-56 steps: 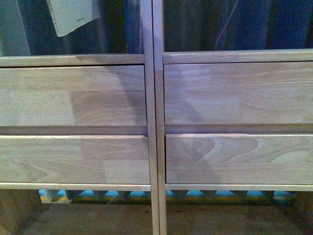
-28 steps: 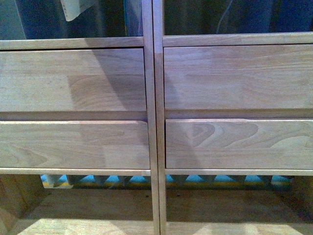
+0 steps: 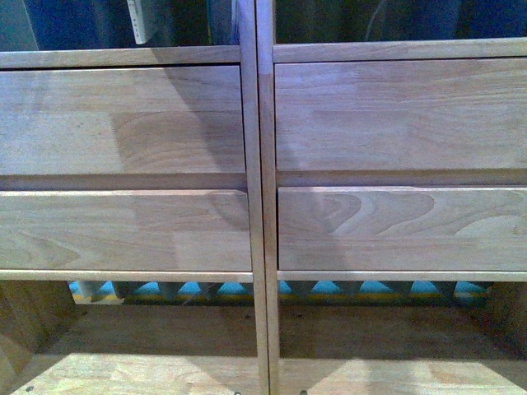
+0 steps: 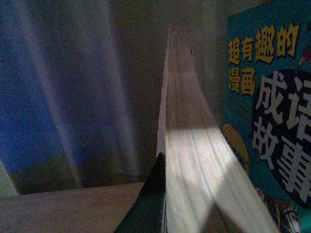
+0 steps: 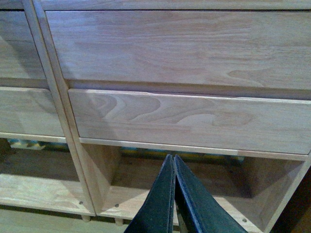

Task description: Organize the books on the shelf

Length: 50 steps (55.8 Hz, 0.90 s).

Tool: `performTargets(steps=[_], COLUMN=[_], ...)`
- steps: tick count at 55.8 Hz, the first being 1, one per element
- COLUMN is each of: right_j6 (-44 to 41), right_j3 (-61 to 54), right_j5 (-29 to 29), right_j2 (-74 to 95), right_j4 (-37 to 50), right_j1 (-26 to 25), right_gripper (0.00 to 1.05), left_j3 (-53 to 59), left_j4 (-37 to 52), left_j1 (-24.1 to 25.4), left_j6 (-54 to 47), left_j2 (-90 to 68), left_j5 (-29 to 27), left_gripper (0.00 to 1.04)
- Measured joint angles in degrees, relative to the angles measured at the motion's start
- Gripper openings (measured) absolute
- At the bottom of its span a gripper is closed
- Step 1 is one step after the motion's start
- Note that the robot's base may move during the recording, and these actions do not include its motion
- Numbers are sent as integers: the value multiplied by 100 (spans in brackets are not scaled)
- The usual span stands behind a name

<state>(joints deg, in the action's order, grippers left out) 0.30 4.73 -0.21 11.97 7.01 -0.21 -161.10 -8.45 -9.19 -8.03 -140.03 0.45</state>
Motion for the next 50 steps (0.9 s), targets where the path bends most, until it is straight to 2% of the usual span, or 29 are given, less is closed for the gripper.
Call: performTargets(steps=[6, 14, 28, 46, 50], right_j6=[0, -9, -11, -11, -9], right_j3=[-57, -120, -142, -142, -142], right_j5=[2, 15, 9, 7, 7], right_j2=[-520, -848, -866, -866, -866], right_j4=[-605, -721, -723, -723, -723], right_j1=[0, 0, 0, 0, 0], right_gripper=[3, 5, 47, 92, 99], left_j3=[-190, -396, -411, -411, -411], left_j4=[-144, -295, -518, -866, -938], left_j1=[-90, -199, -391, -455, -463], left_j6=[15, 109, 157, 192, 192], left_j2=[-46, -42, -35, -35, -35], left_j5=[-98, -247, -354, -280, -284], left_gripper=[7, 7, 7, 7, 18])
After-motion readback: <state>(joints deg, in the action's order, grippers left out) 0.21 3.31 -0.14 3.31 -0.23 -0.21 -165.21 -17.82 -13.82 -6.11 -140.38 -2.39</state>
